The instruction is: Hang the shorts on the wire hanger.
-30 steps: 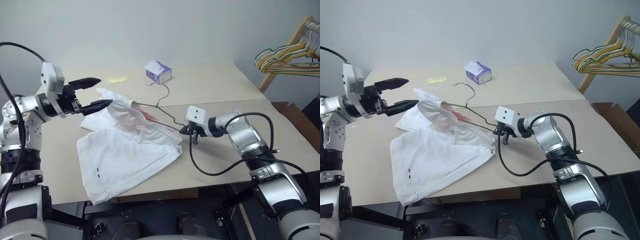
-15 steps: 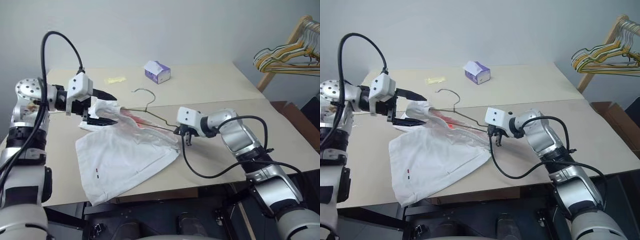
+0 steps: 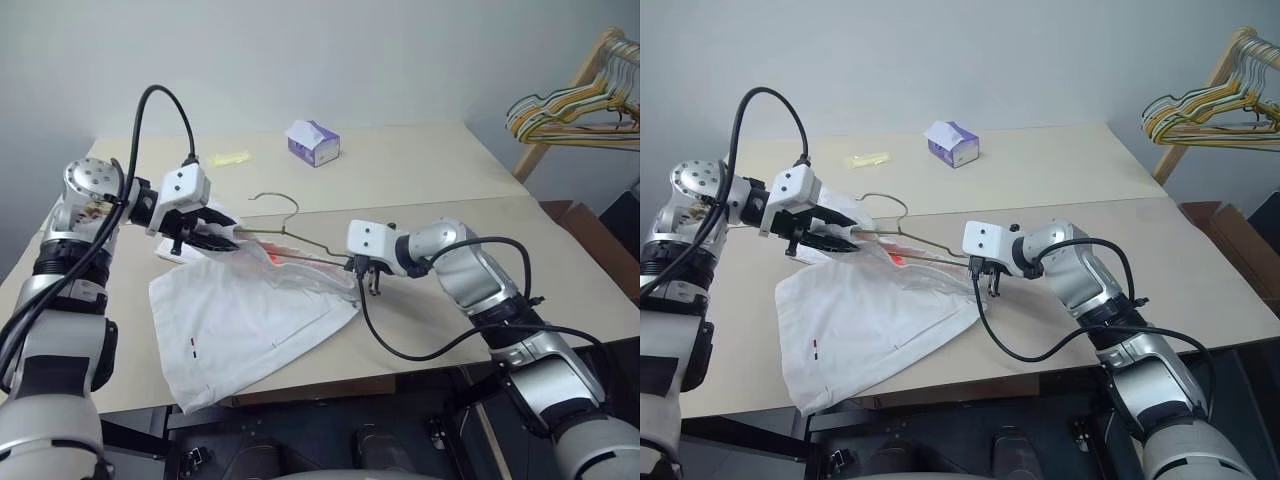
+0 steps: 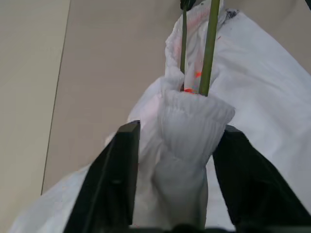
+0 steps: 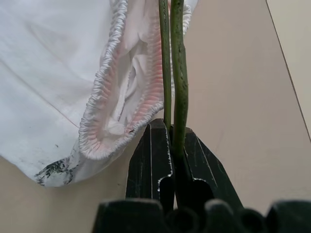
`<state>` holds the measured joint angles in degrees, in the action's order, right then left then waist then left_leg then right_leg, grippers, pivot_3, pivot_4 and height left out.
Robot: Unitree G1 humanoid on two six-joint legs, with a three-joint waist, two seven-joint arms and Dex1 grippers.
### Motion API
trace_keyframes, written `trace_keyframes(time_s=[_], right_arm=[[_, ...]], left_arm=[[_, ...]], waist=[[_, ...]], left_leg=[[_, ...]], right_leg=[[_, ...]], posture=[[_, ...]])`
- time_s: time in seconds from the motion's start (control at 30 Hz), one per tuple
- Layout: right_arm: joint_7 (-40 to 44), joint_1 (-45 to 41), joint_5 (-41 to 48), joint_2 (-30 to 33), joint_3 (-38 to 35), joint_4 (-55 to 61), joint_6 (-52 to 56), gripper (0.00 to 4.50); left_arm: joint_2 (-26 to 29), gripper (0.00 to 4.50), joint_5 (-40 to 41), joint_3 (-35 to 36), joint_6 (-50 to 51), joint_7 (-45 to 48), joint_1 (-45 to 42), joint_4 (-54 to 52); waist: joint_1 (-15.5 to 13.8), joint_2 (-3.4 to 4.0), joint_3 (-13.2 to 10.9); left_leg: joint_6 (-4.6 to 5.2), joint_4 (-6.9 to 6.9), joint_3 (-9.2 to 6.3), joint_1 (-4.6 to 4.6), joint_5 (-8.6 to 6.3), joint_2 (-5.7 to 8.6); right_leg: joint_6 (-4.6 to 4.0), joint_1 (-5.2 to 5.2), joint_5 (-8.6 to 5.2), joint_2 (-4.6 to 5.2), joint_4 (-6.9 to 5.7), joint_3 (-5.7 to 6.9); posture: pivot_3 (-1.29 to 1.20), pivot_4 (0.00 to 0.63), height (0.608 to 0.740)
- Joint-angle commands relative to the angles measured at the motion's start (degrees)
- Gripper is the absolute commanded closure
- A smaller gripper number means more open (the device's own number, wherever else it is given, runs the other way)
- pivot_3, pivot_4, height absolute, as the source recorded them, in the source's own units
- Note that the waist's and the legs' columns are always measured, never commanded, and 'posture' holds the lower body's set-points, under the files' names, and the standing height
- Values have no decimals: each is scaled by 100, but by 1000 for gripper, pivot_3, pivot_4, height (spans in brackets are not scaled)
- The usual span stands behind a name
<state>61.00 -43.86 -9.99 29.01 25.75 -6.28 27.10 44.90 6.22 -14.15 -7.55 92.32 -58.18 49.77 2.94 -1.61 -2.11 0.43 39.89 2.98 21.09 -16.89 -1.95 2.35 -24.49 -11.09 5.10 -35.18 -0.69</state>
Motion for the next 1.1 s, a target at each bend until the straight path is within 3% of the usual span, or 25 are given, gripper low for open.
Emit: trace_keyframes(time_s=[0.03, 0.13, 0.33, 0.5, 0.77, 0.9, 1.1], right_arm=[[-15, -76, 47, 48, -133, 252, 4, 4500], [-93, -55, 13, 55, -145, 274, -112, 4500], [-403, 36, -165, 107, -134, 234, -649, 4500], [-544, 56, -133, 213, -325, 218, -633, 2953], [-760, 255, 410, 495, -1336, 777, 167, 201], [-460, 668, 1117, 525, -1720, 1451, 1187, 201], [-958, 1407, 1880, -278, -1705, 2023, 2349, 201]], left_arm=[[7, 3654, -70, -47, -285, 18, -258, 168], [8, 4466, -90, -99, -394, 18, -288, 287], [-96, 4466, -282, 147, -767, -162, -330, 493], [-109, 4500, -445, 266, -1016, -431, -455, 687], [-78, 4500, -682, 434, -1201, -826, -772, 1150], [-102, 4500, -708, 530, -1242, -956, -897, 1235], [-100, 4500, -691, 657, -1220, -896, -969, 1248]], waist=[[6, 0, 0], [23, 0, 0], [58, 0, 0], [105, -1, 0], [111, -1, 1], [110, -2, 1], [142, -4, 2]], left_leg=[[0, 0, 0, 0, 0, 0], [0, 0, 0, 0, 0, 0], [0, 3, 0, 3, 0, 1], [0, 4, -1, 2, 0, 1], [2, 4, 0, 3, -1, 1], [4, 4, -1, 5, -2, 0], [5, 7, -1, 2, -3, 0]], right_leg=[[0, 0, 0, 0, 0, 0], [0, 0, 0, 1, 1, 0], [1, 0, 0, 1, 1, 2], [2, 0, 1, 2, 1, 1], [3, 1, 2, 3, 1, 1], [4, 2, 2, 2, 0, 3], [4, 4, 2, 2, -1, 2]], posture=[[-22, 0, 740], [-24, 0, 740], [-29, 0, 740], [-37, 0, 740], [-60, 0, 740], [-62, 0, 740], [-60, 0, 740]])
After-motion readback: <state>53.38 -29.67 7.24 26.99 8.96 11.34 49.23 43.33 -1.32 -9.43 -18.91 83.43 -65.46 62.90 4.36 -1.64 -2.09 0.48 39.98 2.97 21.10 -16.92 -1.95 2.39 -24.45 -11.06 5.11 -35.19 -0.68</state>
